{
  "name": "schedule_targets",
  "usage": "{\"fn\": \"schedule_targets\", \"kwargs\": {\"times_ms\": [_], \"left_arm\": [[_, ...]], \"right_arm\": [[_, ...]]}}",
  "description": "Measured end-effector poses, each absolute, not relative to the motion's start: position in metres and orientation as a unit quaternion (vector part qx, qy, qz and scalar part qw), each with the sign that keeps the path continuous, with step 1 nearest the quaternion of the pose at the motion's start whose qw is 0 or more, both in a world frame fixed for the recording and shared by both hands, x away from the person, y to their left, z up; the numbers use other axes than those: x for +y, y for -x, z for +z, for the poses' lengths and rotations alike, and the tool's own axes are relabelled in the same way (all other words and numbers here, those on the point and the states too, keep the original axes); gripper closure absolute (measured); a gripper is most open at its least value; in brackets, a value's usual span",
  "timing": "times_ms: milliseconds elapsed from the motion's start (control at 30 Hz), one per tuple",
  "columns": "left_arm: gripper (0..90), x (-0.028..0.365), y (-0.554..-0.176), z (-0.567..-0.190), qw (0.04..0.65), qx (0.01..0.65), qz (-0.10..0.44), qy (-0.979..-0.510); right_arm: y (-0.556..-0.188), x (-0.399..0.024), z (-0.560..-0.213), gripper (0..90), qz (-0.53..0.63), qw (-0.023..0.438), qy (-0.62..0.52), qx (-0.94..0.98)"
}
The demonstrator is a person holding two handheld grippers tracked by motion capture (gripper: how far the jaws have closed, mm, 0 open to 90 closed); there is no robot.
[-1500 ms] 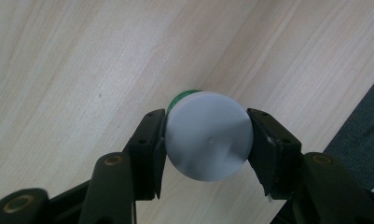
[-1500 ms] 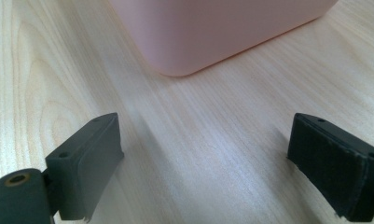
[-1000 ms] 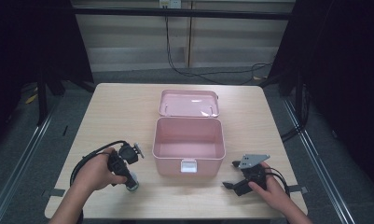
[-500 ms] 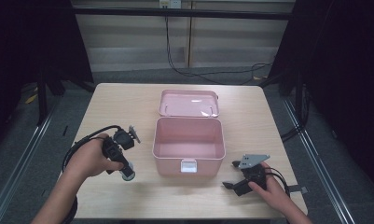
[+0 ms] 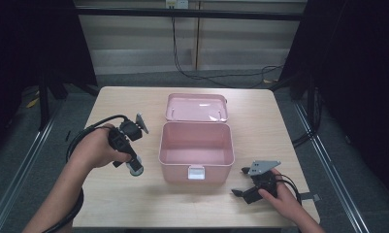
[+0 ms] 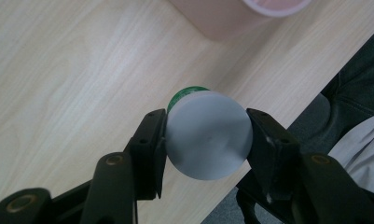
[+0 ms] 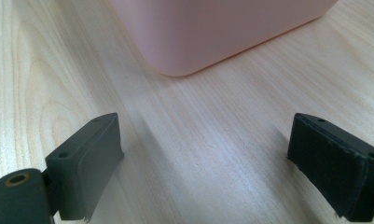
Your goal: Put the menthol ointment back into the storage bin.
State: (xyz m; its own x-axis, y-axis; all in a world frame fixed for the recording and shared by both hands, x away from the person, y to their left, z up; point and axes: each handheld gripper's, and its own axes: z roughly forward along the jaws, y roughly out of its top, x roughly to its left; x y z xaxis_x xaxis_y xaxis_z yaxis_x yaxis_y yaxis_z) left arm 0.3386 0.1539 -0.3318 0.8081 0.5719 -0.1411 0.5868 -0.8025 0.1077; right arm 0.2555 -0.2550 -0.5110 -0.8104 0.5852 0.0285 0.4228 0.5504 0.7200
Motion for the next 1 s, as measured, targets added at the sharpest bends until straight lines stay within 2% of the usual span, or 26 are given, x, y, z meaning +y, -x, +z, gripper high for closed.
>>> {"fn": "schedule_targets", "kwargs": {"times_ms": [567,1000], "left_arm": [[50.2,0.139,-0.363,-0.303,0.078,0.312,-0.039,-0.946],[50.2,0.108,-0.378,-0.282,0.082,0.323,-0.035,-0.942]], "right_arm": [[-0.256,-0.255,-0.511,9.4,0.376,0.108,-0.288,0.874],[-0.255,-0.255,-0.511,9.4,0.375,0.108,-0.289,0.874]]}}
